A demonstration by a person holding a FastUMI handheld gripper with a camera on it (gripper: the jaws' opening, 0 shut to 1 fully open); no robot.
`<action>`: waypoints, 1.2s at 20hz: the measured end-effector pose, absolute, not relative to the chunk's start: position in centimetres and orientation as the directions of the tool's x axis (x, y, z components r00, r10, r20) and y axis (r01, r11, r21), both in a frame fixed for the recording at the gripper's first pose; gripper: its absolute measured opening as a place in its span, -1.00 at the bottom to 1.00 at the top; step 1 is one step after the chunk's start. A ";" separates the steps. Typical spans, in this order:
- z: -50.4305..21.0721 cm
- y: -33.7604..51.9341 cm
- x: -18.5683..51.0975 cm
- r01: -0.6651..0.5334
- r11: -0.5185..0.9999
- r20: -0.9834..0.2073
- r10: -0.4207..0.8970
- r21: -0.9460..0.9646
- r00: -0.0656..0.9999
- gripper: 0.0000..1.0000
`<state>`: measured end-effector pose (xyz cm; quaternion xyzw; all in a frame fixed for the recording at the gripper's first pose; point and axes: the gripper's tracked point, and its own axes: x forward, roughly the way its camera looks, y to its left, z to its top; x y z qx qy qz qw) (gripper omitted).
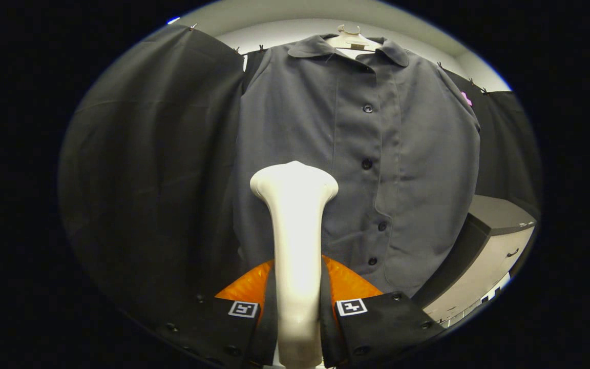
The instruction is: Iron the clothes twice with a garment steamer, once on the left side and once on the right side.
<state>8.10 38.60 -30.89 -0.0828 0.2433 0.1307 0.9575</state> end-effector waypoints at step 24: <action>-41.0 37.0 2.6 -0.329 0.942 -0.656 0.212 -0.059 0.724 -0.16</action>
